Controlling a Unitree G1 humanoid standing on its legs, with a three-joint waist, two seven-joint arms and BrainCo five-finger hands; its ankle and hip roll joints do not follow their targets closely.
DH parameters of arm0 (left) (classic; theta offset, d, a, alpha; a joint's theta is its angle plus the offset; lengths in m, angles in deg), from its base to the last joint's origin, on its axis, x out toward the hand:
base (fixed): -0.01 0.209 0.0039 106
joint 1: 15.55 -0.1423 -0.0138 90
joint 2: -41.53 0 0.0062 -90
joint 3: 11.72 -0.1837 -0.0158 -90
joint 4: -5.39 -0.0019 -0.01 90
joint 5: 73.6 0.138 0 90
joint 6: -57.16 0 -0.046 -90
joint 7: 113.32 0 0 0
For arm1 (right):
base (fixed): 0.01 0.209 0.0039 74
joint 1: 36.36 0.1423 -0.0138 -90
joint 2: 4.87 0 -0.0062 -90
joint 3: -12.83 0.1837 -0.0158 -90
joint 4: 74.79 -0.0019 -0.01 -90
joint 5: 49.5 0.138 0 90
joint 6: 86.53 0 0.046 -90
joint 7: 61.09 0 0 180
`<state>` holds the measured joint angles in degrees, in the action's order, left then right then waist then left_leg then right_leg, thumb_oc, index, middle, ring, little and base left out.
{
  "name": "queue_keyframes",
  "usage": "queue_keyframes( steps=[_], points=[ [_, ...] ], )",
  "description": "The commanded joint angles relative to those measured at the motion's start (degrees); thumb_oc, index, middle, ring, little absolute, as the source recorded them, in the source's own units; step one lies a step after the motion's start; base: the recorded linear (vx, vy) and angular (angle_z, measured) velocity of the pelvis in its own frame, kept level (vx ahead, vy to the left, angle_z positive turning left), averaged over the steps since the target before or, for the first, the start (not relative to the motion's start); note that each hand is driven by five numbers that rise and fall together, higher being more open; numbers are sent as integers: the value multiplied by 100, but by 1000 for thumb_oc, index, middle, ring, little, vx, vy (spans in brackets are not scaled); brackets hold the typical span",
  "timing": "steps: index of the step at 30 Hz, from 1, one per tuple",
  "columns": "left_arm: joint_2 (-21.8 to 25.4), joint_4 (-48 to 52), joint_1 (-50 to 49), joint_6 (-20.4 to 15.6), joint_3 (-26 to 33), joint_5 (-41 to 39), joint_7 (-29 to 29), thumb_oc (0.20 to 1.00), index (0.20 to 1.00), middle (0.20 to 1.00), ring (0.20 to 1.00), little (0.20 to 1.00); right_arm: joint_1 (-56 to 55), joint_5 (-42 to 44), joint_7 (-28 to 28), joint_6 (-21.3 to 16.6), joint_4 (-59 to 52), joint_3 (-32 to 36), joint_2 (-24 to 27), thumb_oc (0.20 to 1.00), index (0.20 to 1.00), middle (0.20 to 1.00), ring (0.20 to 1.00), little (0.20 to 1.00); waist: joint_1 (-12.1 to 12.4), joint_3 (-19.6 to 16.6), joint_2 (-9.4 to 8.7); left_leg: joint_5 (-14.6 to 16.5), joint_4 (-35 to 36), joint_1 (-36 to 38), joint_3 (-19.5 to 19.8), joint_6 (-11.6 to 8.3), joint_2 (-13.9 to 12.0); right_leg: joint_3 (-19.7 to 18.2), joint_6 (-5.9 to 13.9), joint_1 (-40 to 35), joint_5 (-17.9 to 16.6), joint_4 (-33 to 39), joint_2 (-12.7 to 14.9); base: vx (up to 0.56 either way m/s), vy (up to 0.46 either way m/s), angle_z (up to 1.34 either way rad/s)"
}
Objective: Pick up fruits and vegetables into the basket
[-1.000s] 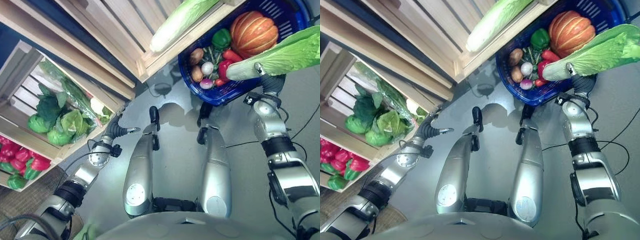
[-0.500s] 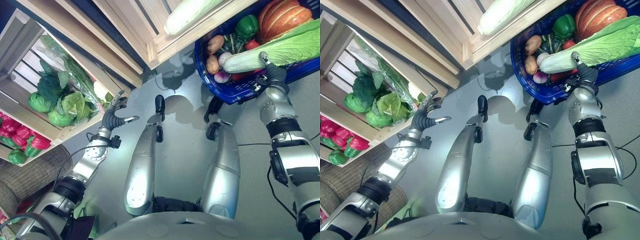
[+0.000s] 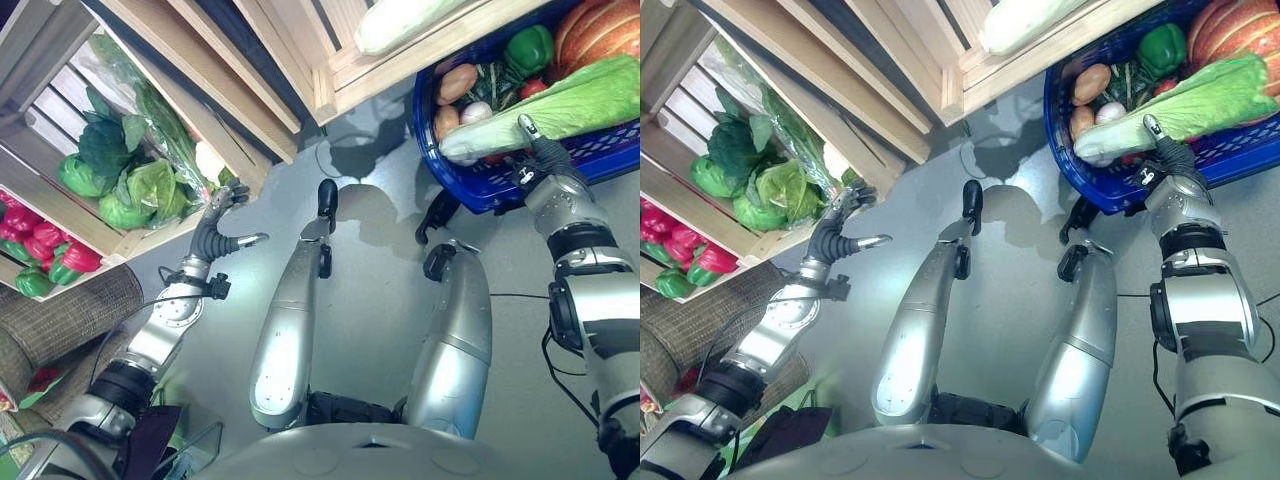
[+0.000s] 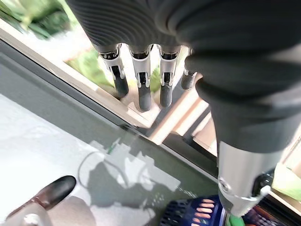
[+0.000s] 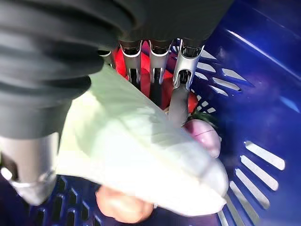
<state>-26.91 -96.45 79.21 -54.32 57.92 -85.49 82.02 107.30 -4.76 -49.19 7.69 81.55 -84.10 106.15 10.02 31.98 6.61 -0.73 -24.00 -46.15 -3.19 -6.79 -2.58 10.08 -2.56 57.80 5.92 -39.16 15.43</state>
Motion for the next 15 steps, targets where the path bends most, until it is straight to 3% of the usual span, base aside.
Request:
queue_keyframes(
  steps=[1, 5, 12, 13, 15],
  points=[
    [-87, 288, -465, -407, 4, 280, 73, 1000, 1000, 1000, 1000, 1000, -485, -620, 515, -489, 105, -37, 553, 1000, 1000, 1000, 1000, 1000, -115, -218, 1076, 393, 24, -1, -186, 600, 212, 46, 331, -305, 623, -120, -394, 0, 0, 0],
    [-92, 408, -511, -579, 56, 452, 167, 1000, 1000, 1000, 1000, 1000, -844, -812, 916, -995, -439, 35, 439, 1000, 1000, 1000, 1000, 1000, -232, -218, 974, 382, 179, 248, -234, 567, 181, 71, 359, -584, 531, 128, -466, -9, 7, 2],
    [-132, 554, -644, -981, 208, 1023, 571, 1000, 1000, 1000, 1000, 1000, -2320, -1122, 1503, -1788, -2175, 114, -193, 1000, 1000, 1000, 1000, 1000, -573, -218, 632, 329, 481, 728, -318, 494, 93, 24, 436, -1161, 360, 612, -682, -14, 35, -7],
    [-149, 613, -625, -1038, 281, 1100, 649, 1000, 1000, 1000, 1000, 1000, -2575, -1251, 1572, -1895, -2516, 116, -311, 1000, 1000, 1000, 1000, 1000, -640, -218, 572, 155, 573, 694, -383, 526, 47, 74, 392, -1152, 156, 765, -713, -66, 41, -13],
    [-175, 680, -673, -1093, 310, 1154, 741, 1000, 1000, 1000, 1000, 1000, -3143, -1353, 1623, -2082, -3016, 76, -546, 1000, 1000, 1000, 1000, 1000, -768, -218, 456, 297, 626, 994, -364, 476, 15, -39, 495, -1436, 281, 817, -748, 8, 47, -26]
  ],
)
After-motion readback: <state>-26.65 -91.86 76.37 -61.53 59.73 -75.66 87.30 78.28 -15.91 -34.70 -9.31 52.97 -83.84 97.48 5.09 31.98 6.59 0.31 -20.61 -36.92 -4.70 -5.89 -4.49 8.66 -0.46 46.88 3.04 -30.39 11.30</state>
